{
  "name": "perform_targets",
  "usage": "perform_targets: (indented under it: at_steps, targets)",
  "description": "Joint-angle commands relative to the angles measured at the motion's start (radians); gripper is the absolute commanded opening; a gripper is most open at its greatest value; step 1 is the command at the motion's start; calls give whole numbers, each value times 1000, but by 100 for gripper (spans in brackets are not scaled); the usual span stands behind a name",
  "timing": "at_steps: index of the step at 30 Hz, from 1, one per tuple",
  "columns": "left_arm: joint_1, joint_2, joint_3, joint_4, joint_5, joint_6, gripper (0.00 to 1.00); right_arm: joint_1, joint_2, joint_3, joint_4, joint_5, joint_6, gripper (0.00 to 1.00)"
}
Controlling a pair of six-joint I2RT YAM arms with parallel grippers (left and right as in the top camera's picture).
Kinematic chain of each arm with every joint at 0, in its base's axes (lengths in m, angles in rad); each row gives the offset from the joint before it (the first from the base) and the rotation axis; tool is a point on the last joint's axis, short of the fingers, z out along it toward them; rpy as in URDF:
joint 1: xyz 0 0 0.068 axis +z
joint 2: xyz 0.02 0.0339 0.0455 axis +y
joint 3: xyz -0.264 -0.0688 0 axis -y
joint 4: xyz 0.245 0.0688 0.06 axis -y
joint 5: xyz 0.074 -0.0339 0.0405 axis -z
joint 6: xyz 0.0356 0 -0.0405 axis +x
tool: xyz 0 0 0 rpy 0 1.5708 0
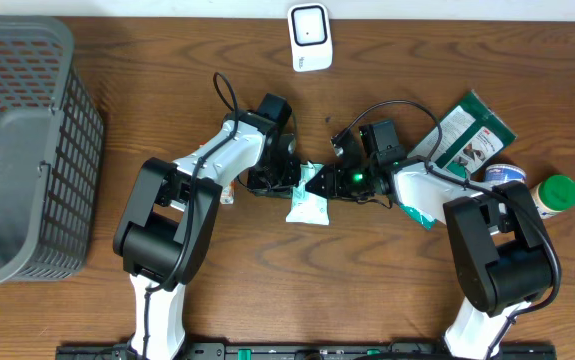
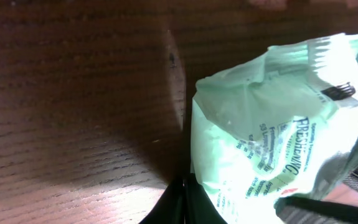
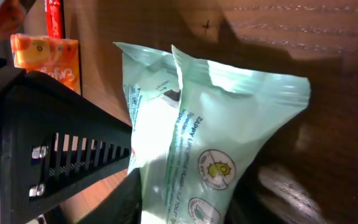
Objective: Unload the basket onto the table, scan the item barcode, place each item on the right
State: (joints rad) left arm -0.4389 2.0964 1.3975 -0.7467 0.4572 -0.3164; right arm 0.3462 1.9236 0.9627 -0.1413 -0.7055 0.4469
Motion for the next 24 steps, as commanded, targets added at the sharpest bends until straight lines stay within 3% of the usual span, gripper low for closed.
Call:
perform_targets:
  at_steps: [1,2,3,4,8,11,13,14,20,24]
  targets:
    - [-5,39,-2,11,-28,9,7,15,12,-9,0,-56,1,25]
    - [-5,39,-2,18,-28,9,8,15,12,-9,0,-56,1,35]
    - [-5,39,-2,23,-28,9,7,15,12,-9,-1,-55,-4,51]
    - [-5,39,-2,26,-28,9,7,15,12,-9,-4,-55,-23,54]
    - [-6,39,-3,31,-28,9,7,31,12,-10,-3,-55,-36,32]
    - [-6,40,-3,31,-31,9,8,45,12,-10,3,-55,-36,24]
    - [-6,40,-3,31,-31,9,7,45,12,-10,7,-56,-36,6]
    - [-6,40,-3,31,-31,9,7,45,12,-10,8,-56,-36,1]
    - [31,-58,15,63,-32,5,7,12,-41,-9,1,-83,-49,1]
    - [104,-259,26,89,-36,-3,7,9,-220,9,-136,118,-106,1]
